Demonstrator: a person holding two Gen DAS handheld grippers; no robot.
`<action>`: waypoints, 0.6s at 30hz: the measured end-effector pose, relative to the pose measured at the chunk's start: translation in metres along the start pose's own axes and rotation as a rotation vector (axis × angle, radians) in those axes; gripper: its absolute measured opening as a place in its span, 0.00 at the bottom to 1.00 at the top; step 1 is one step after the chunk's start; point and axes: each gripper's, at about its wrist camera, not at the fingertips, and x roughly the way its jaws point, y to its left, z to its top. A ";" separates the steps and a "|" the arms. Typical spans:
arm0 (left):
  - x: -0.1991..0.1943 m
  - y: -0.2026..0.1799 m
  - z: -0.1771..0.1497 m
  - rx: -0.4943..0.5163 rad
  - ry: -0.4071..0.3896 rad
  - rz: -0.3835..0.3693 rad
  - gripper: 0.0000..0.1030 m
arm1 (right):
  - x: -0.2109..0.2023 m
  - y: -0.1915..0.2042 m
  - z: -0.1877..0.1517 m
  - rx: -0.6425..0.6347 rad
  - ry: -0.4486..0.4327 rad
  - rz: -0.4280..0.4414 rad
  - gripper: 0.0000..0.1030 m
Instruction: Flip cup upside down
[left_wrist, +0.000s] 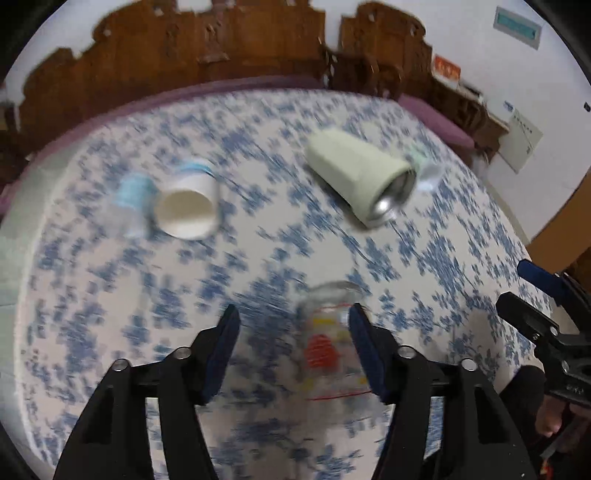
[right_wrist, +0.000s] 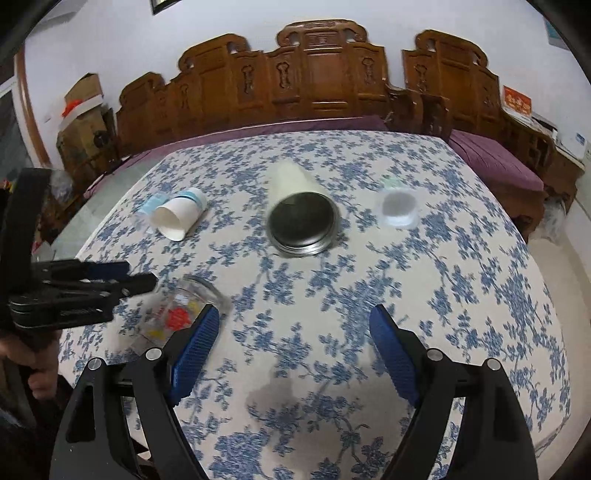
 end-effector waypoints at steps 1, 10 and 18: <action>-0.007 0.005 -0.003 0.000 -0.031 0.019 0.67 | 0.000 0.006 0.003 -0.012 0.000 0.004 0.83; -0.044 0.049 -0.018 -0.029 -0.238 0.189 0.92 | 0.008 0.057 0.022 -0.104 0.002 0.037 0.83; -0.042 0.100 -0.032 -0.133 -0.246 0.184 0.92 | 0.040 0.093 0.030 -0.142 0.081 0.073 0.83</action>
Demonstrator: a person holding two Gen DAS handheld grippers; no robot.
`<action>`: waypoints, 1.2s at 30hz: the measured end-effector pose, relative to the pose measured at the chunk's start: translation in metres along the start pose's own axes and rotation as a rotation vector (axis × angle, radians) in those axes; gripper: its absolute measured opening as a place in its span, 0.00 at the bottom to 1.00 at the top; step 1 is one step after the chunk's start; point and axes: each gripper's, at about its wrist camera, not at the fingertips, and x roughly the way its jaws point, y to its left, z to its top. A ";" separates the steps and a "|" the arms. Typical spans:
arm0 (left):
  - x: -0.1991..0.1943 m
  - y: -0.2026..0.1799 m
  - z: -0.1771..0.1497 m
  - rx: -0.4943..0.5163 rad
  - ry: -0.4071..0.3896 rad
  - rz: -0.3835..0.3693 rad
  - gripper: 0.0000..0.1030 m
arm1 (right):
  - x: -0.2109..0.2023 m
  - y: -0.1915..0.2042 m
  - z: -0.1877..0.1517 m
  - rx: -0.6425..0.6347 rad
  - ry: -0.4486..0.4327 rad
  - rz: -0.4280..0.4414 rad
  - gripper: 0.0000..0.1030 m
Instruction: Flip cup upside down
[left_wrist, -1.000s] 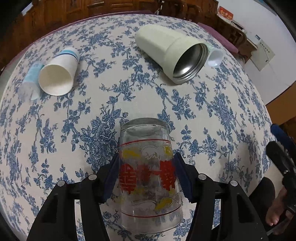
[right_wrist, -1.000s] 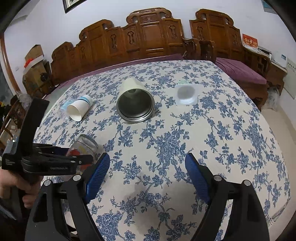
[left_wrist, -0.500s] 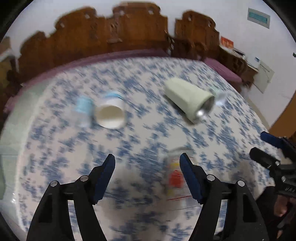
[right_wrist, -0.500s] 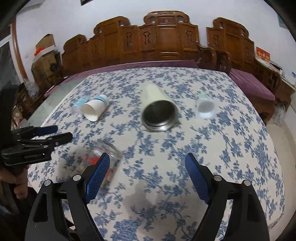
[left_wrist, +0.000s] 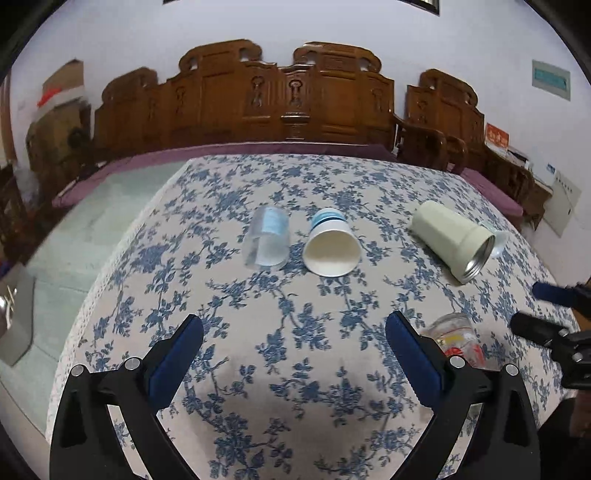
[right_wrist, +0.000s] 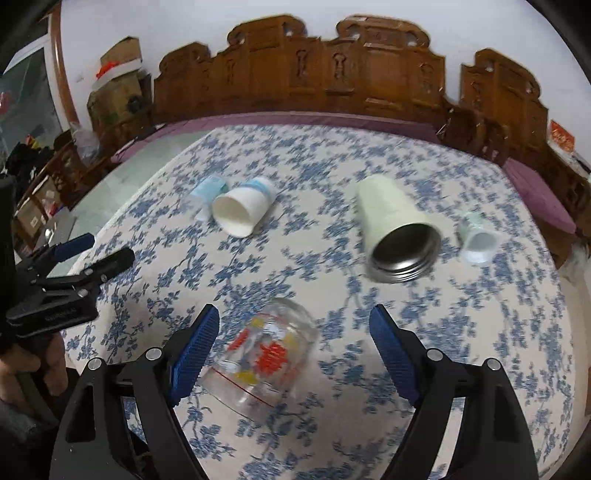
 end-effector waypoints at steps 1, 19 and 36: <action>-0.001 0.004 0.000 -0.010 -0.005 -0.001 0.92 | 0.005 0.002 0.000 0.000 0.015 0.006 0.83; 0.000 0.006 0.003 0.017 -0.031 -0.012 0.92 | 0.110 -0.015 0.001 0.225 0.454 0.168 0.70; -0.003 0.005 0.003 0.012 -0.038 -0.022 0.92 | 0.121 -0.018 0.008 0.246 0.484 0.165 0.58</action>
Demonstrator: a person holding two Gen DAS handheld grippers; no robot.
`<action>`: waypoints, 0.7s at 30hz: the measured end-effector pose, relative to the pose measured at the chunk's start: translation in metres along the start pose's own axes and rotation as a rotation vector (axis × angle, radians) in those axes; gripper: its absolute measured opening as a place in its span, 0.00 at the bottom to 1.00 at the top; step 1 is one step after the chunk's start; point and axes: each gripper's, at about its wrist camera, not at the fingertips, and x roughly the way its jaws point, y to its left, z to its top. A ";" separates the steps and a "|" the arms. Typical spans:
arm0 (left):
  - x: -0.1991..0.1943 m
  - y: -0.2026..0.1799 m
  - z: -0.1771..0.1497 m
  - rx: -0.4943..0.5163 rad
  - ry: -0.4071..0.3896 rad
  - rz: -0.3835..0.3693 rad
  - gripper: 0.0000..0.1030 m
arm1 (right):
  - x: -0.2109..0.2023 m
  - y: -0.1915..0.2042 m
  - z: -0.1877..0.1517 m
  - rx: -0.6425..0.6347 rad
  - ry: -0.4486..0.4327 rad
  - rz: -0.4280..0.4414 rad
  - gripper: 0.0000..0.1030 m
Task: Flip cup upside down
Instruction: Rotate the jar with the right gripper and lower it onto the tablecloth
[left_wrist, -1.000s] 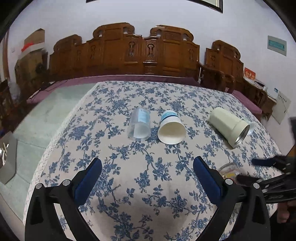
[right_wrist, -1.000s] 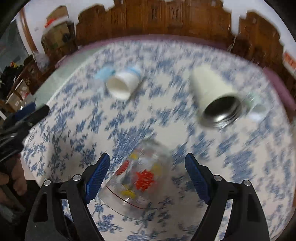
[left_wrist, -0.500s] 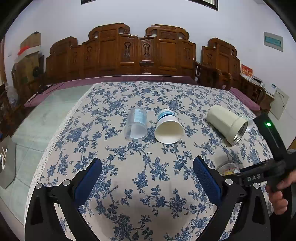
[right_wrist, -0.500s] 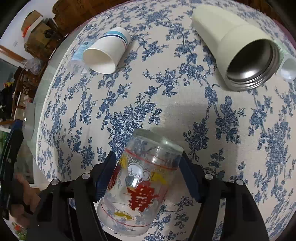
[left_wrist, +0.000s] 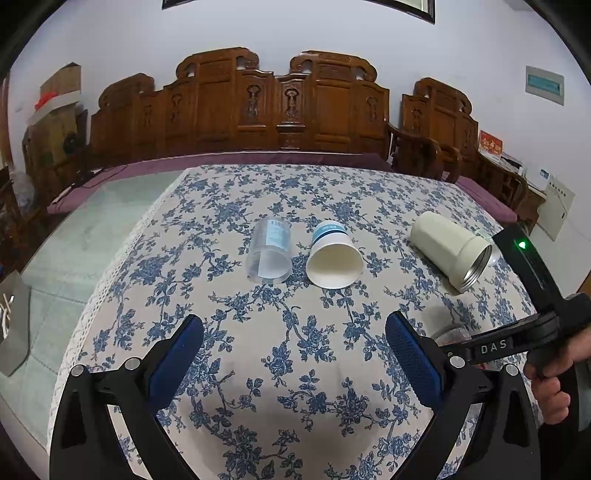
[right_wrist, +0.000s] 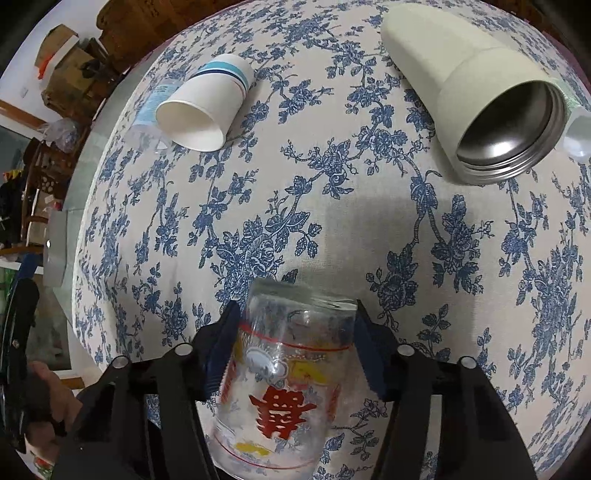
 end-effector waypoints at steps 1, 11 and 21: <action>0.000 0.000 0.000 0.001 0.001 0.000 0.92 | -0.003 0.002 -0.002 -0.006 -0.010 0.003 0.57; 0.000 0.001 0.001 0.002 0.000 0.002 0.92 | -0.067 0.012 -0.034 -0.161 -0.201 -0.006 0.56; 0.001 -0.003 -0.001 0.013 0.004 0.004 0.92 | -0.083 0.031 -0.049 -0.367 -0.360 -0.193 0.55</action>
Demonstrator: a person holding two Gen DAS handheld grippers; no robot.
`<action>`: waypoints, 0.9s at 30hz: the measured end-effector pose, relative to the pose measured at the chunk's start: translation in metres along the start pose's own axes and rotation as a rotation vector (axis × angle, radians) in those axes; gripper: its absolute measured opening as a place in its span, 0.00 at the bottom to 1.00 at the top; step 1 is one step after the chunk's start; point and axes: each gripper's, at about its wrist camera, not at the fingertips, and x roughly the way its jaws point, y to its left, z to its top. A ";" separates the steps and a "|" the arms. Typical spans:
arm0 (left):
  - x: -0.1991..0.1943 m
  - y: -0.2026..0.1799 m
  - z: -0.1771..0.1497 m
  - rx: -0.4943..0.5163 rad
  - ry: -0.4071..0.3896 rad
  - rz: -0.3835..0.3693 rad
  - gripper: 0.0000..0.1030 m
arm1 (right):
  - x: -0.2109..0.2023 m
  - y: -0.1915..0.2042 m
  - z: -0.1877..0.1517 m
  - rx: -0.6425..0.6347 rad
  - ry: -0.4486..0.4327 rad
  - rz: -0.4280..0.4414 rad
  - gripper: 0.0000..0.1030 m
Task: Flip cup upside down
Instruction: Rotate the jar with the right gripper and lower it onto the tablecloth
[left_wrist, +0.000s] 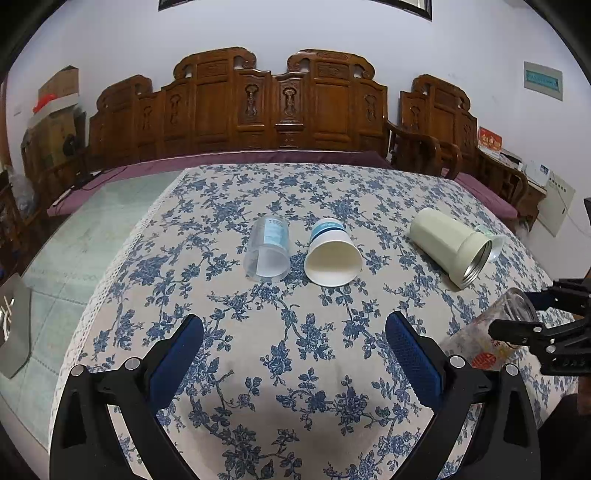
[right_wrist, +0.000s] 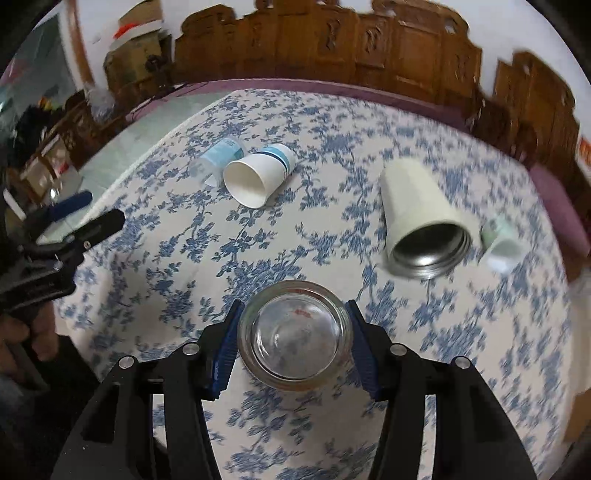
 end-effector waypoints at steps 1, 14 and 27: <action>0.000 0.000 0.000 -0.002 0.001 -0.001 0.92 | 0.001 0.003 0.000 -0.017 -0.007 -0.017 0.55; -0.001 -0.001 0.001 -0.001 -0.005 -0.001 0.92 | 0.015 0.014 -0.005 -0.019 -0.033 -0.006 0.58; -0.018 -0.040 -0.013 0.067 0.015 -0.006 0.92 | -0.036 -0.011 -0.042 0.114 -0.150 0.025 0.80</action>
